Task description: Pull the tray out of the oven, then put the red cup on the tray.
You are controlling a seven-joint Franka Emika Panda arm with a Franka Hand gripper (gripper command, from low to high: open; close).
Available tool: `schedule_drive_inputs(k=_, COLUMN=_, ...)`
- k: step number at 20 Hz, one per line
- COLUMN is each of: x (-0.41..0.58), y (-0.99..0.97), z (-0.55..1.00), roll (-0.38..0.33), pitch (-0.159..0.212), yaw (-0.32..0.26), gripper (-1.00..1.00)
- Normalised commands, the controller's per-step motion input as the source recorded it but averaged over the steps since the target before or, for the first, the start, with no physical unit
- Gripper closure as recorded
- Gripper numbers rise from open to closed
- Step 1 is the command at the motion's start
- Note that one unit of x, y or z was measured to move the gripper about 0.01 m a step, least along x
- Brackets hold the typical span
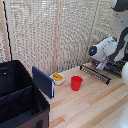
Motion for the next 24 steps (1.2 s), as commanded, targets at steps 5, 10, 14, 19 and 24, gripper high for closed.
schedule_drive_inputs(k=5, x=0.000, y=0.00, z=0.01, roll=0.073, pitch=0.000, yaw=-0.033, gripper=1.00)
schedule_drive_inputs(k=10, x=0.000, y=0.07, z=0.12, roll=0.252, pitch=0.017, yaw=-0.055, gripper=1.00)
schedule_drive_inputs(k=14, x=0.000, y=0.50, z=0.07, roll=0.216, pitch=0.037, yaw=-0.067, gripper=1.00)
schedule_drive_inputs(k=19, x=0.000, y=0.64, z=0.04, roll=0.217, pitch=0.046, yaw=-0.060, gripper=1.00)
schedule_drive_inputs(k=24, x=-0.035, y=0.74, z=0.00, roll=0.146, pitch=0.036, yaw=-0.048, gripper=1.00)
